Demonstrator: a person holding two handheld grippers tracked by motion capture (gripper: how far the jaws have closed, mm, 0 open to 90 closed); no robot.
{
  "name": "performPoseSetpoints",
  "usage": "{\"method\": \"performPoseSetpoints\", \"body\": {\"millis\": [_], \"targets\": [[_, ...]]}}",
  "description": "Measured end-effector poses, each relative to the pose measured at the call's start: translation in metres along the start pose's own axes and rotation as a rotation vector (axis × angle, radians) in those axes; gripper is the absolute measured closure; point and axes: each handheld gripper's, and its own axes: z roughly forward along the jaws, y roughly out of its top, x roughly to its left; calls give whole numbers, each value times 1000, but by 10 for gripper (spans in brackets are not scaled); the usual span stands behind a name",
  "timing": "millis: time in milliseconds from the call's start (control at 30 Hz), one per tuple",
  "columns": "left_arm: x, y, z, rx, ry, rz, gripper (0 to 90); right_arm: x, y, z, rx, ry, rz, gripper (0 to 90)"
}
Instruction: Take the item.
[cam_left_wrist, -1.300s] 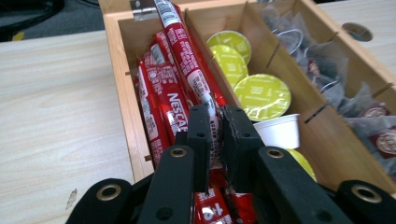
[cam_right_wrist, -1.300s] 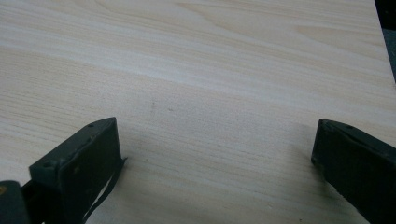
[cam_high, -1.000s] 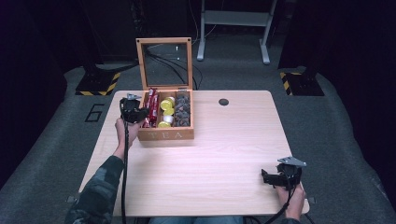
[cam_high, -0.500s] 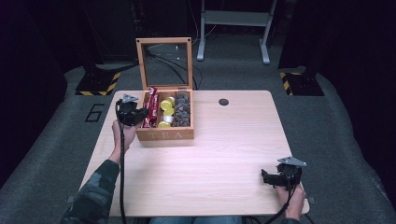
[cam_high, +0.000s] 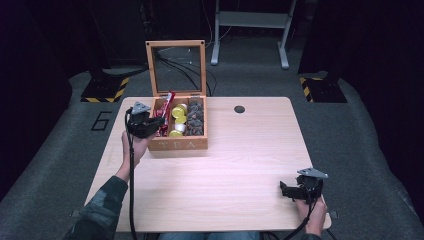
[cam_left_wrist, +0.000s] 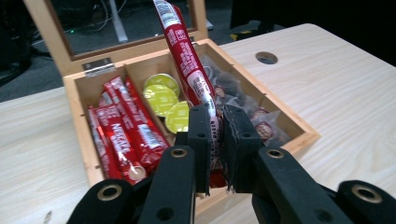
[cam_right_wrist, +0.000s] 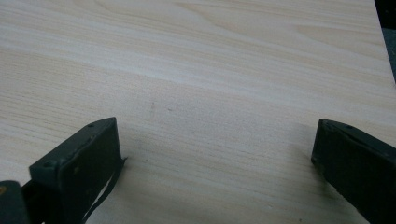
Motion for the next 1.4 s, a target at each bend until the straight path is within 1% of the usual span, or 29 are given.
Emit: {"method": "performPoseSetpoints", "body": {"millis": [100, 133, 233, 267, 300, 433, 600, 633, 767, 833, 900, 1033, 1233, 1400], "targets": [[-5, -1, 0, -3, -12, 11, 816, 0, 0, 0, 0, -1, 0, 7], [-7, -1, 0, -2, -16, 9, 816, 0, 0, 0, 0, -1, 0, 7], [-13, -2, 0, -8, -35, 10, 816, 0, 0, 0, 0, -1, 0, 7], [-14, -2, 0, -7, -40, 16, 817, 0, 0, 0, 0, -1, 0, 7], [-16, -2, -1, -1, -54, 16, 816, 0, 0, 0, 1, -1, 0, 7], [-24, -1, -1, -12, -68, 21, 816, 0, 0, 0, 0, 0, -1, 8], [-36, -1, -1, -9, -92, 50, 816, 0, 0, 0, -1, -2, 0, 8], [-38, -2, 0, -10, -97, 49, 816, 0, 0, 0, 0, -2, -1, 8], [-47, -3, 2, -16, -116, 60, 816, 0, 0, 0, 0, -1, -1, 8], [-51, -4, 3, -22, -121, 59, 816, 0, 0, 0, 0, -2, -1, 8], [-55, -4, 4, -19, -131, 70, 816, 0, 0, 0, 0, 0, 0, 8], [-62, -5, 5, -24, -150, 68, 815, 0, 0, 0, 0, -1, 0, 8], [-74, -8, 9, -19, -178, 87, 816, 0, 0, 0, 0, -1, 0, 8], [-82, -11, 14, -19, -201, 84, 815, 0, 0, 0, 0, 0, 0, 8]]}}
